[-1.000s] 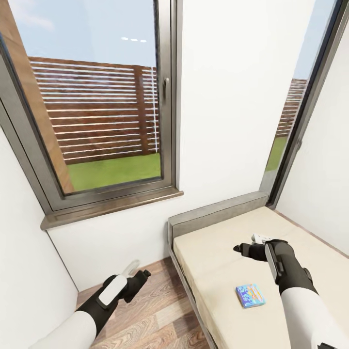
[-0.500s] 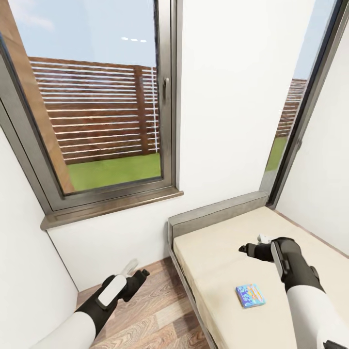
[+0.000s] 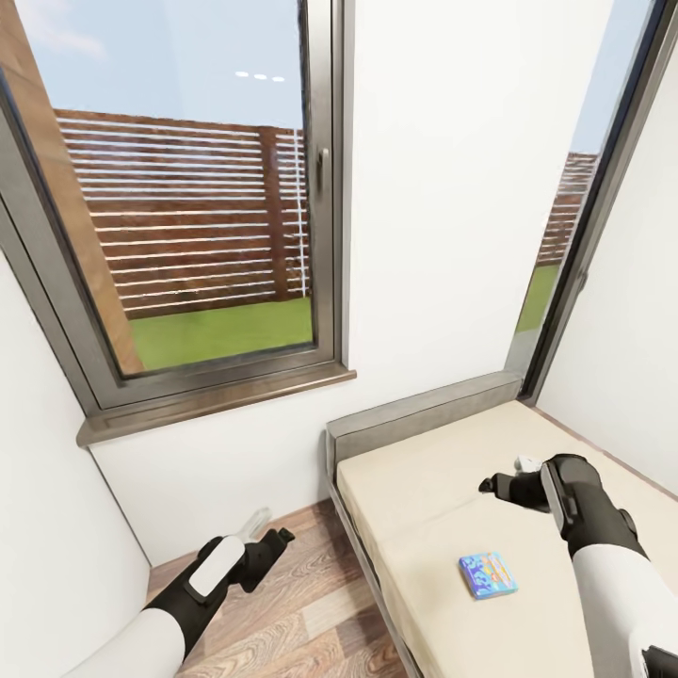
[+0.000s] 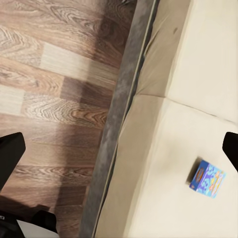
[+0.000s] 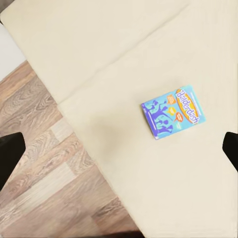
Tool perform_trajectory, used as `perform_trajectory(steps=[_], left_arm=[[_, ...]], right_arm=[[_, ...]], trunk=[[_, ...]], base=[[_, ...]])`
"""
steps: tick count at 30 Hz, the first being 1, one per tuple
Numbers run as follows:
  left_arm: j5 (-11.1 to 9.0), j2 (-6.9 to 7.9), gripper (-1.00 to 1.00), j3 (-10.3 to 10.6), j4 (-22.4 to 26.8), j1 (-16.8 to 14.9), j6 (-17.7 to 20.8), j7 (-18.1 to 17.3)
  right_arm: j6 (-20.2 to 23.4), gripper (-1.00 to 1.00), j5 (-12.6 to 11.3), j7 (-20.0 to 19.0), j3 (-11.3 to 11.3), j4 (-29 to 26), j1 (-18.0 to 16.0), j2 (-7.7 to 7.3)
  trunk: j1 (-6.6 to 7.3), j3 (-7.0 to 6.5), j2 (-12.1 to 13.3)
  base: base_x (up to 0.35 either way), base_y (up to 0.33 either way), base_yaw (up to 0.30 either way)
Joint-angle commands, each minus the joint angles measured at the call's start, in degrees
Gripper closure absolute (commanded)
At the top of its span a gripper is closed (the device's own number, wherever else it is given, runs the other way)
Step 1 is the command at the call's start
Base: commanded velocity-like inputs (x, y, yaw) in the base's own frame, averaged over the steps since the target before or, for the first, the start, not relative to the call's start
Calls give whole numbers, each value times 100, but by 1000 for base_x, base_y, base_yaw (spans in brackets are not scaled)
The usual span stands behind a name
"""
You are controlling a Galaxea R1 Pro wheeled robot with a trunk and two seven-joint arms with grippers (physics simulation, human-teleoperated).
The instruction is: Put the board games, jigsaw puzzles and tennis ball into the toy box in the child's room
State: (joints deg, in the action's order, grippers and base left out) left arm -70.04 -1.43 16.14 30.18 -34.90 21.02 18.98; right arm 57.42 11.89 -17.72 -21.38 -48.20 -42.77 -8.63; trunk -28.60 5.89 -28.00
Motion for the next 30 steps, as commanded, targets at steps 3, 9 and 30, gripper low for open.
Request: perform_trajectory(steps=[3,9,30], left_arm=[[-53,-8,-100,18,-29,-3,-2,27],[-52,-20,-100,13,-66,0,-66,31],[-31,-80,-100,79,-87,1,-190,-30]], right_arm=[[198,-100,56,-37,-23,437,-242,-140],[258,-100,24,-29,-123,1035,-498,-318],[181,-100,-17,-52,-443,1531,-733,-519]], trunk=[[-69,66,-134],[-201,174,-374],[-662,551,-1217]], base=[[0,0,0],[0,0,0],[0,0,0]])
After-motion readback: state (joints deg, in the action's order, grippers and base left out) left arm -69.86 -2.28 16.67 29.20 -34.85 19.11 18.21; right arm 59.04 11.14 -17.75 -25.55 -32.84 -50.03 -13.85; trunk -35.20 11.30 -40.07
